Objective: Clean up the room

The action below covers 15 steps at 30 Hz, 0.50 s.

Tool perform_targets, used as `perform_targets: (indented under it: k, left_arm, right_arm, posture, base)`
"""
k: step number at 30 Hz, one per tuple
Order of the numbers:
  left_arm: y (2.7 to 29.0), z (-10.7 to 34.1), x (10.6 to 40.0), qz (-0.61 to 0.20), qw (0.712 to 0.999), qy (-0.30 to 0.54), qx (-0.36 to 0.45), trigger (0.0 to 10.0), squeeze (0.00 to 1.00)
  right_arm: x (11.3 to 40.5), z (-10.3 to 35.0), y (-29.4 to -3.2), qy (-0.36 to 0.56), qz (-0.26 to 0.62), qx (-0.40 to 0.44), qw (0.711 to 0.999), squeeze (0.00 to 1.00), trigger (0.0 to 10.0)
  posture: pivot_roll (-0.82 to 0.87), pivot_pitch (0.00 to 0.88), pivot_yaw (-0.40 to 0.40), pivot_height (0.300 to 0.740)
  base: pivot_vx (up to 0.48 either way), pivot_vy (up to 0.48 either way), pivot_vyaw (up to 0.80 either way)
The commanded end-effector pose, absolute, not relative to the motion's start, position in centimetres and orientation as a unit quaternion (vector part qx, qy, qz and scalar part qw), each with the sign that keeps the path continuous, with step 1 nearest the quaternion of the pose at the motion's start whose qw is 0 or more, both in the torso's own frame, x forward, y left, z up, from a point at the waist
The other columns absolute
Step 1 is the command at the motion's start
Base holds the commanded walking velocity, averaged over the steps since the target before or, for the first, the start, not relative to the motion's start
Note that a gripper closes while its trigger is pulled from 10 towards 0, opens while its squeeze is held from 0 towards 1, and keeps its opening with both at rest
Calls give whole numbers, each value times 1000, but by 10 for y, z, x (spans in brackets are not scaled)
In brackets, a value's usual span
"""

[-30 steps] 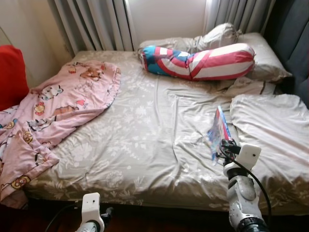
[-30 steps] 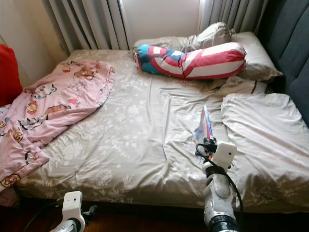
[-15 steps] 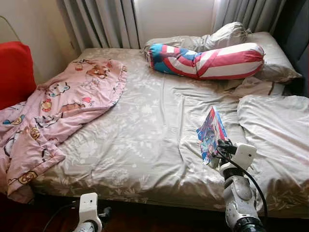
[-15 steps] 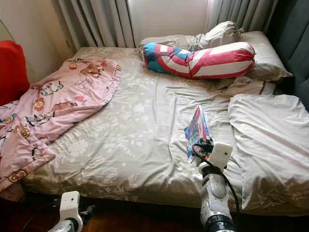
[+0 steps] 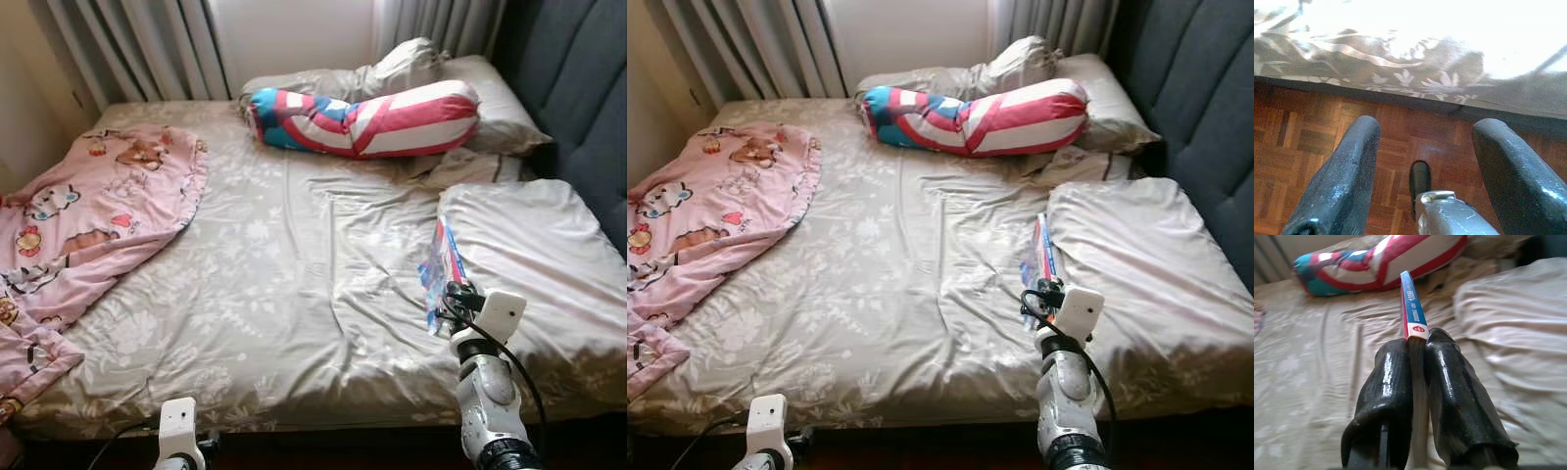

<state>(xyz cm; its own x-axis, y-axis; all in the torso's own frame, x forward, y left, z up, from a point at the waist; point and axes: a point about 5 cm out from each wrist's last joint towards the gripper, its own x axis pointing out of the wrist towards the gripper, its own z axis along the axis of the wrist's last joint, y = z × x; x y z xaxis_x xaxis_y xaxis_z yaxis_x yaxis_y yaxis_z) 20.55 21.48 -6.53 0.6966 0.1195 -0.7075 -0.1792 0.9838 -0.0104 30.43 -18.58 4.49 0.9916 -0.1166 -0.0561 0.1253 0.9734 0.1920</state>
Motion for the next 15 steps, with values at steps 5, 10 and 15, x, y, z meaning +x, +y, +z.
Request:
perform_targets:
  k: [5,10,15]
  left_arm:
    - [216,-69,200,86,915,394,-38,10000,0]
    - [217,-69,199,86,914,394,-35,10000,0]
    - [217,-69,199,87,914,394,-35,10000,0]
  right_arm:
    - [309,55,-184,-3,-53,92,994,0,10000]
    - [309,55,-184,-3,-54,92,994,0,10000]
    - [309,55,-183,-3,-54,90,994,0,10000]
  posture:
    - [4,66,48,740]
    - [5,67,48,740]
    - [6,67,49,740]
  base:
    - [275,0,0]
    - [50,0,0]
    - [0,0,0]
